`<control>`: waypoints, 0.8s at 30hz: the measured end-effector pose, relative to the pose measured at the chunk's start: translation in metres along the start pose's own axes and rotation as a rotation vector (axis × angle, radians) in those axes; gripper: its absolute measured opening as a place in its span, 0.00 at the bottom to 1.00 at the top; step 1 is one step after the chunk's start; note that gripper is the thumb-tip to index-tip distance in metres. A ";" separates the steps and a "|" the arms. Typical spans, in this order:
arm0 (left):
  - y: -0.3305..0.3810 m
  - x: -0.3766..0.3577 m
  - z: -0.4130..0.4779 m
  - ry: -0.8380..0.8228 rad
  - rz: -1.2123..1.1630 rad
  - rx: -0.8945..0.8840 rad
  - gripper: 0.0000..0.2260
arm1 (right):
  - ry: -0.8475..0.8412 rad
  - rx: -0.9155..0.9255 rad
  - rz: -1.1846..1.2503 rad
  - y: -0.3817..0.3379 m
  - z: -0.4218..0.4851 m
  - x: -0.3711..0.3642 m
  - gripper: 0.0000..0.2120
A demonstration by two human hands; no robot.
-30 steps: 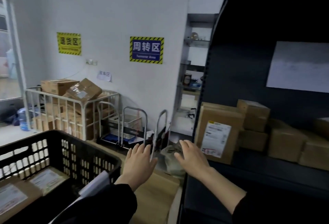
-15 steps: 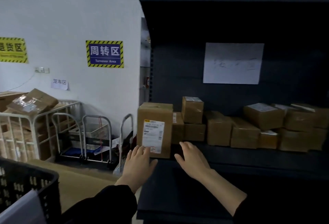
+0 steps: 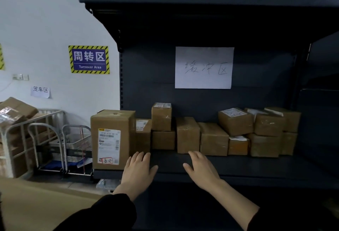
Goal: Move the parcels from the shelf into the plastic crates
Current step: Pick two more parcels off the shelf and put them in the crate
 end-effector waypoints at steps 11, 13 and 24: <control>0.023 -0.005 0.046 0.058 -0.084 0.029 0.29 | 0.064 0.048 0.080 0.022 0.046 0.024 0.27; 0.022 -0.002 0.063 0.084 -0.080 0.027 0.29 | 0.069 0.054 0.099 0.020 0.061 0.026 0.27; 0.011 0.016 0.192 0.353 -0.380 0.082 0.29 | 0.163 0.079 0.298 0.009 0.169 0.044 0.26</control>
Point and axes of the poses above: each hand's wrist, its own z-axis towards the middle knuckle, its own x-axis out of the back of the hand, y = z × x, the point moved 6 cm from there along z, towards the middle knuckle, and after that the axes turned 2 degrees about -y, right-handed, at the moved point
